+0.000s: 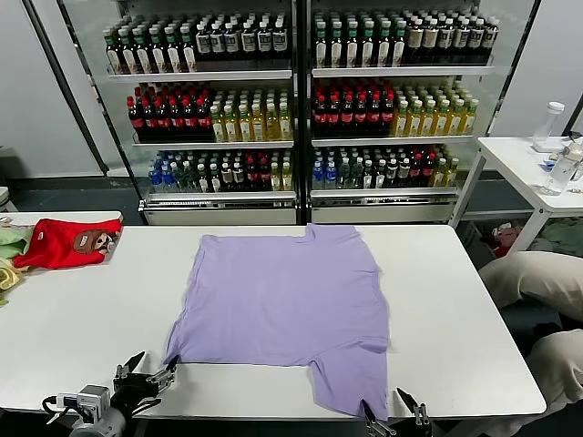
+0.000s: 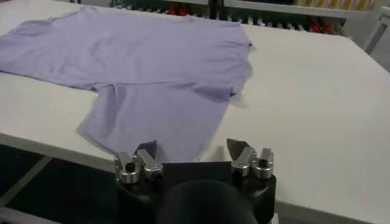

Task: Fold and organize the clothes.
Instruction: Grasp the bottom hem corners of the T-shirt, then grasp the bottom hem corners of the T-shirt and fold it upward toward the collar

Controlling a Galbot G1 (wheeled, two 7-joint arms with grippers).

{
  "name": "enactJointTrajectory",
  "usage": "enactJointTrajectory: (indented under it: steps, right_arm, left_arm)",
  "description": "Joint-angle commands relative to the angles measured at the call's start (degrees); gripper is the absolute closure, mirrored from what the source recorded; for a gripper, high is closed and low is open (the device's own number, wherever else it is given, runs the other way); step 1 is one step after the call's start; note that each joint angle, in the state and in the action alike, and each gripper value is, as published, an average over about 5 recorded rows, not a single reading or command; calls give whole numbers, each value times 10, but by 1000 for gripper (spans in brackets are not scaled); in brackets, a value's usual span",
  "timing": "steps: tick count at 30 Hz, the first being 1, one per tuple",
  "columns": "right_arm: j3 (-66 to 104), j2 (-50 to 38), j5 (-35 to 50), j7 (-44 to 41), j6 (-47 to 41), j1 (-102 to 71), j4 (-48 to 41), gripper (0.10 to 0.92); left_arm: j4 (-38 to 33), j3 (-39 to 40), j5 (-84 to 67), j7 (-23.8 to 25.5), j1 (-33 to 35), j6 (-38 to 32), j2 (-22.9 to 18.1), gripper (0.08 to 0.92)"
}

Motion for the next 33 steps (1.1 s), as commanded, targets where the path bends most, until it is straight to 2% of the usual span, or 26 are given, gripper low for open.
enactJointTrajectory:
  steps: [1, 10, 15, 23, 28, 33]
  right_arm:
    - [-4, 1, 26, 4, -14, 5, -5, 482]
    - [7, -4, 26, -6, -9, 24, -4, 742]
    - [56, -30, 37, -27, -9, 6, 33, 888]
    - [204, -55, 47, -54, -4, -155, 129, 908]
    - [260, -50, 46, -61, 8, -230, 153, 908]
    - [268, -50, 46, -60, 9, -231, 173, 908]
  left_arm:
    - [10, 3, -3, 17, 0, 4, -5, 510]
    - [2, 1, -3, 30, -1, -2, -12, 770]
    - [-54, -6, -3, 16, 39, -7, -14, 895]
    - [-177, -12, -5, -48, 188, -3, -14, 911]
    - [-221, -19, -5, -84, 234, 0, -8, 911]
    - [-243, -45, -5, -112, 258, 0, 10, 911]
